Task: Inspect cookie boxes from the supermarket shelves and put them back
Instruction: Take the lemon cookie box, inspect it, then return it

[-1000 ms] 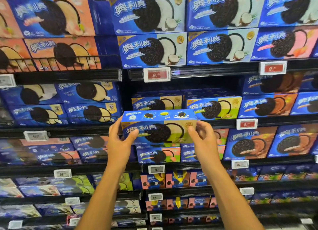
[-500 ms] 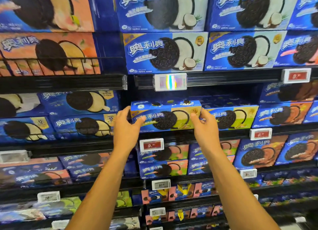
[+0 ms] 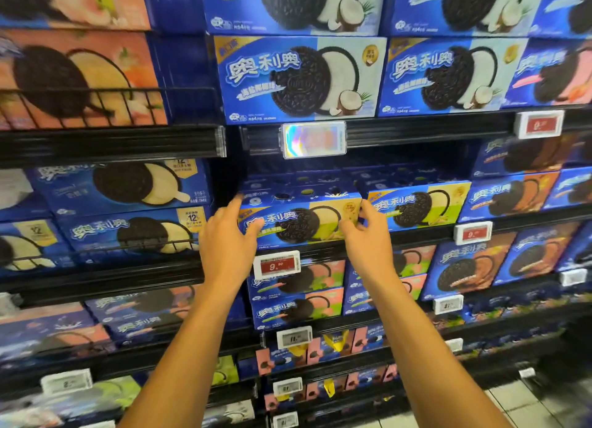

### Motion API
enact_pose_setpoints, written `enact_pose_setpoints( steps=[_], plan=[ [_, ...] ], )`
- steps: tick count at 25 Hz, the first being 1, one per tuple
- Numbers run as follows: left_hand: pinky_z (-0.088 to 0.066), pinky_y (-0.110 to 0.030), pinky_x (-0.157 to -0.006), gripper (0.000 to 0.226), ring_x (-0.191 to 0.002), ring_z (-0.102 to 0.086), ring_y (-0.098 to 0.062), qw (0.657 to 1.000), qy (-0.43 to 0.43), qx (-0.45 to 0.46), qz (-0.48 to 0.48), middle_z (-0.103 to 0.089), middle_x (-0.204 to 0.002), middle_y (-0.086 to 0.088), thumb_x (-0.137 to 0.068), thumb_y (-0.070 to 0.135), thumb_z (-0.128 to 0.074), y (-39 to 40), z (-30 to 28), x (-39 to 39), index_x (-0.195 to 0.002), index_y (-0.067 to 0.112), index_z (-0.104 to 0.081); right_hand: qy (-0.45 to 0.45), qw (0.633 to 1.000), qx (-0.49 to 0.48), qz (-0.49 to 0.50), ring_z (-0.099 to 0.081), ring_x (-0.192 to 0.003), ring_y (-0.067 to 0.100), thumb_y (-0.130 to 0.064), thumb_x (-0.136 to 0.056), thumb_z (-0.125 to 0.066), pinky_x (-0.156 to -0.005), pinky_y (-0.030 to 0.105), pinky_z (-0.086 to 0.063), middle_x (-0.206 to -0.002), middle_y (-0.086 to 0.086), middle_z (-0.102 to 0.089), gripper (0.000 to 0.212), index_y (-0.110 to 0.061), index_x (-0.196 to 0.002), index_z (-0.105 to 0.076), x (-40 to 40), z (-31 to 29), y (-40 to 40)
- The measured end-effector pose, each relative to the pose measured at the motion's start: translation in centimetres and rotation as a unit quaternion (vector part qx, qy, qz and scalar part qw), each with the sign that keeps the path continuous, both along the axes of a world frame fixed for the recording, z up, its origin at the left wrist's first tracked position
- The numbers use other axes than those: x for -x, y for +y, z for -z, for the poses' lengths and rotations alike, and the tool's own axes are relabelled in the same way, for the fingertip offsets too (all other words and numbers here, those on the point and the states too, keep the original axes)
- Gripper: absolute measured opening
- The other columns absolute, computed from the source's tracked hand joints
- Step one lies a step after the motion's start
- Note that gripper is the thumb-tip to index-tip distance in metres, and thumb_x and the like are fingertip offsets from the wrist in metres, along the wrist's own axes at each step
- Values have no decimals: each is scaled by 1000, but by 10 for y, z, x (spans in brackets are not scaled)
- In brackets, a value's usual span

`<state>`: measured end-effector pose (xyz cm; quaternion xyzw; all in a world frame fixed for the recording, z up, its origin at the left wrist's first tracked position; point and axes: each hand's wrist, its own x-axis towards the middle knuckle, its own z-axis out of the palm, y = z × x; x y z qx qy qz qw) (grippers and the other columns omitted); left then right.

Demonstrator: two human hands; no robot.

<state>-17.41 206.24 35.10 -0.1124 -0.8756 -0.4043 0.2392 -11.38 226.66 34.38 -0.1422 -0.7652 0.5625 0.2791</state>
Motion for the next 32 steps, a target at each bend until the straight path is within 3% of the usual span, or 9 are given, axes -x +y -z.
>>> enact_pose_setpoints(
  steps=[3,6,10,12,14,17,24,28,32],
  plan=[
    [-41,-50,-100,60,-117,-54,-31,1000,-11,-6,-10,-59,-127,-10,-94,38,-63,0,-1,1,-147,21,-41,-19,1000,22,5,-54,-117,19,-18,-95,-59,-98,39,-45,-138,-2,-48,48,-18,-141,-45,1,0,0],
    [-41,-52,-102,65,-115,-57,-30,1000,-20,-1,-6,-63,-123,-7,-94,42,-62,4,-1,1,-150,23,-36,-5,999,53,5,-53,-127,21,-14,-96,-58,-98,35,-45,-145,0,-49,54,-20,-148,-43,-2,1,3],
    [-51,-51,-94,68,-109,-62,-26,997,-63,-46,11,-65,-123,-5,-92,39,-66,3,0,5,-149,19,-34,-3,998,63,11,-55,-123,25,-11,-95,-55,-95,42,-49,-142,5,-49,57,-23,-149,-44,-5,4,8],
    [-56,-34,-75,61,-93,-64,-12,996,-62,-62,17,-67,-113,3,-92,35,-67,3,1,3,-145,17,-40,-3,998,63,0,-57,-118,16,-13,-95,-56,-84,29,-48,-142,2,-52,59,-26,-151,-42,-8,4,9],
    [-43,-15,-56,52,-72,-59,3,996,-59,-63,26,-61,-91,20,-93,34,-65,3,0,-1,-140,19,-46,-7,997,76,-8,-58,-104,3,-14,-95,-56,-69,20,-45,-139,-2,-56,58,-28,-150,-42,-11,4,12],
    [-36,-12,-49,43,-63,-55,8,995,-85,-47,37,-56,-83,24,-96,37,-60,4,-4,-2,-135,24,-48,-16,996,81,-29,-56,-97,-3,-14,-96,-56,-65,19,-44,-132,-5,-57,55,-28,-147,-42,-13,4,19],
    [-43,-21,-86,49,-120,-52,-12,951,-173,-247,64,-53,-141,-1,-101,34,-53,-12,-19,-29,-144,15,-43,10,987,85,-136,-52,-126,13,-16,-101,-55,-103,33,-45,-139,-5,-55,43,-24,-142,-49,-28,-10,17],
    [-38,-40,-108,19,-120,-56,-18,910,-212,-353,50,-60,-131,-4,-102,26,-50,-30,-27,-66,-118,21,-57,20,981,93,-168,-56,-120,10,-18,-102,-54,-106,37,-45,-129,-7,-59,36,-20,-138,-54,-38,-17,17],
    [-45,-46,-104,22,-115,-64,-22,893,-197,-404,40,-69,-121,-6,-101,22,-51,-52,-22,-114,-118,16,-63,31,972,108,-205,-61,-102,-2,-20,-101,-57,-91,31,-51,-120,-14,-64,30,-28,-129,-60,-43,-12,15]
  ],
)
